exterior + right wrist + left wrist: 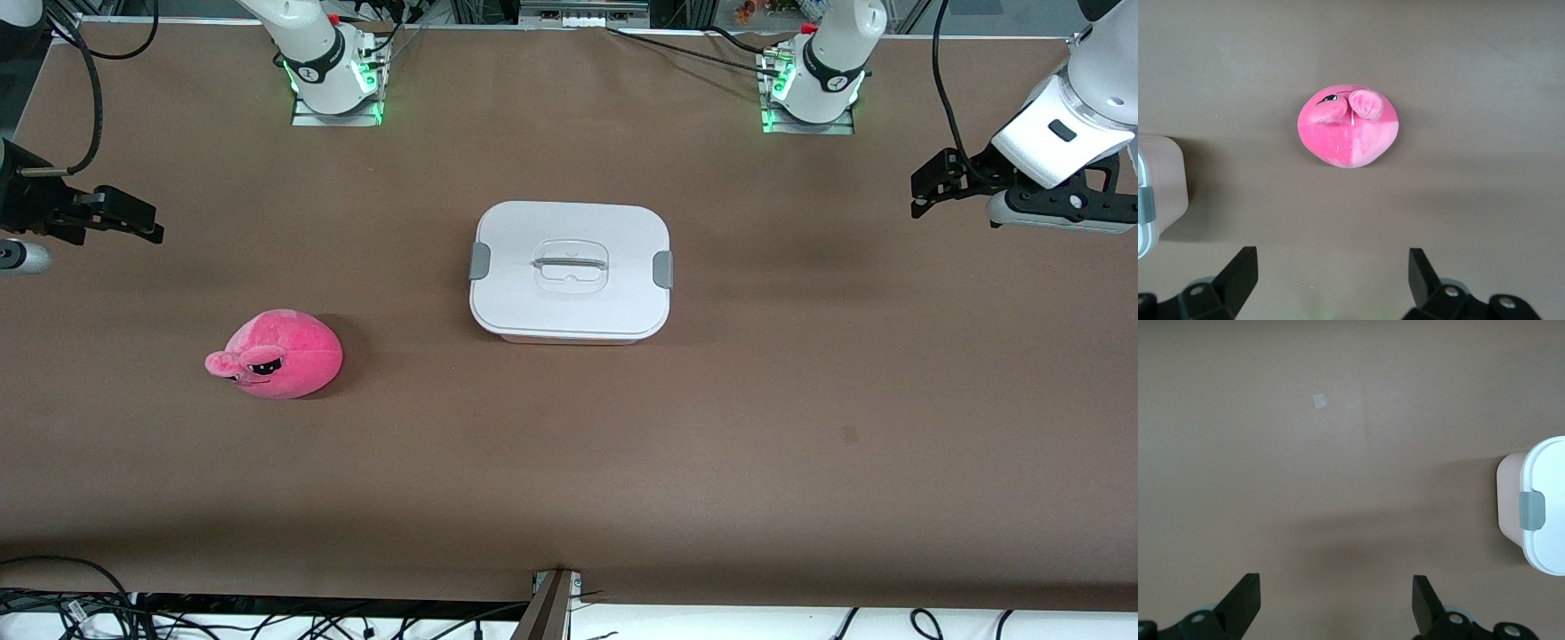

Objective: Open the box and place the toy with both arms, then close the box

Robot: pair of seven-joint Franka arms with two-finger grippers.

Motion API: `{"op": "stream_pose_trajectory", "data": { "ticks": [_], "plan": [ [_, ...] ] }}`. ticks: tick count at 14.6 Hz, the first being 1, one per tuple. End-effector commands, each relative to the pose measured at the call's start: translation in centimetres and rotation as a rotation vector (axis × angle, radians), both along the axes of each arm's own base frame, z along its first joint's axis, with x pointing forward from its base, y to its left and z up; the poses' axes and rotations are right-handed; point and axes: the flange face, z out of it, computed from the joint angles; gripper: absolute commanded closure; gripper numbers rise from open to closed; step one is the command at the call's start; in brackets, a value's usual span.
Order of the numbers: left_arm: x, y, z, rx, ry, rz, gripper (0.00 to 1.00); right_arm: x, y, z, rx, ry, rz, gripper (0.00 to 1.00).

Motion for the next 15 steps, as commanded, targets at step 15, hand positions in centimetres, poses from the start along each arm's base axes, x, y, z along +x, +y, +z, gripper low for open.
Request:
{"op": "stream_pose_trajectory", "data": {
  "ticks": [15],
  "plan": [
    [-0.9, -1.8, -1.8, 0.018, 0.207, -0.061, 0.0, 0.3, -0.4, 0.3, -0.009, -0.008, 0.002, 0.0]
  ]
}}
